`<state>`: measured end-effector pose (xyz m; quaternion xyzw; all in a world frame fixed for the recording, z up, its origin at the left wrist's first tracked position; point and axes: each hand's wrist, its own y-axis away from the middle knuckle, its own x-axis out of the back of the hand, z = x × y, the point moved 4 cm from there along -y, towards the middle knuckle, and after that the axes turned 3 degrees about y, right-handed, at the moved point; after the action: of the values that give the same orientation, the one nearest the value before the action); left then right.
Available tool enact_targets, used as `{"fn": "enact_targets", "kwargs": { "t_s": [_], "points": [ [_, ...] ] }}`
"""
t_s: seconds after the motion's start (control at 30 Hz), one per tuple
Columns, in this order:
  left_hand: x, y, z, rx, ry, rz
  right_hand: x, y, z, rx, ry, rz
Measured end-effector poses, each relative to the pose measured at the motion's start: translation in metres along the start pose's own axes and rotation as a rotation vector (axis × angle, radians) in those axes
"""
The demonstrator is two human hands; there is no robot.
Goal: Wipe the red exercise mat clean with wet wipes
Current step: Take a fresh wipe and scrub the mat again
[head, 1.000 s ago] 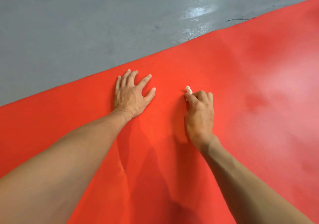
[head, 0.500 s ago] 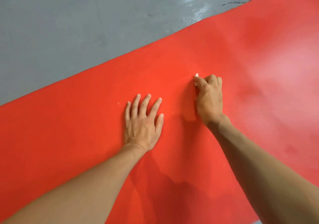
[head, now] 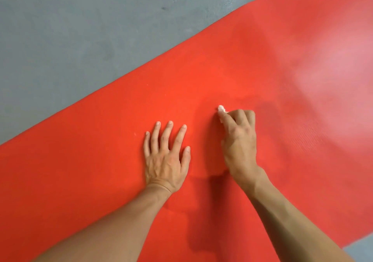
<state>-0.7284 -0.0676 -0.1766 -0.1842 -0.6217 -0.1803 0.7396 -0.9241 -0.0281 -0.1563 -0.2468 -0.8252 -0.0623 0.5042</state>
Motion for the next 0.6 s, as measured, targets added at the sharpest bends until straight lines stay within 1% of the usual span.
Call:
{"fn": "enact_targets", "kwargs": {
  "t_s": [0.1, 0.13, 0.17, 0.2, 0.23, 0.27, 0.33, 0.37, 0.4, 0.43, 0.5, 0.57, 0.6],
  "points": [
    [0.000, 0.000, 0.001, -0.006, 0.000, -0.015, -0.004, 0.046, -0.028, 0.278, -0.085, -0.159],
    [0.000, 0.000, 0.001, -0.005, -0.002, -0.021, -0.001, 0.046, -0.026, 0.338, -0.078, -0.187],
    [0.000, 0.000, 0.001, -0.004, -0.004, -0.025, 0.000, 0.038, -0.017, 0.354, -0.055, -0.188],
    [0.000, -0.001, 0.001, -0.004, -0.005, -0.029, 0.000, 0.024, -0.004, 0.317, -0.030, -0.157],
    [0.000, -0.002, 0.002, -0.005, -0.007, -0.029, 0.000, 0.008, 0.009, 0.238, 0.004, -0.095],
    [0.000, -0.002, 0.001, -0.005, -0.010, -0.028, -0.001, -0.010, 0.021, 0.131, 0.030, -0.039],
    [0.000, -0.002, 0.000, -0.006, -0.008, -0.018, -0.003, -0.027, 0.029, -0.074, 0.017, 0.003],
    [0.000, -0.001, 0.001, -0.010, -0.005, -0.013, -0.005, -0.022, 0.024, -0.115, -0.013, 0.015],
    [0.000, -0.001, 0.001, -0.012, -0.004, -0.010, -0.007, -0.010, 0.013, -0.097, -0.057, 0.015],
    [0.000, -0.002, 0.001, -0.012, -0.004, -0.009, -0.007, 0.008, 0.000, -0.053, -0.098, -0.008],
    [-0.001, -0.002, 0.001, -0.013, -0.007, -0.013, -0.007, 0.048, -0.023, 0.094, -0.193, -0.122],
    [-0.001, -0.001, 0.002, -0.017, -0.008, -0.015, 0.000, 0.061, -0.027, 0.270, -0.173, -0.221],
    [0.000, -0.002, 0.002, -0.017, -0.012, -0.013, 0.002, 0.051, -0.020, 0.323, -0.139, -0.223]
  ]
}}
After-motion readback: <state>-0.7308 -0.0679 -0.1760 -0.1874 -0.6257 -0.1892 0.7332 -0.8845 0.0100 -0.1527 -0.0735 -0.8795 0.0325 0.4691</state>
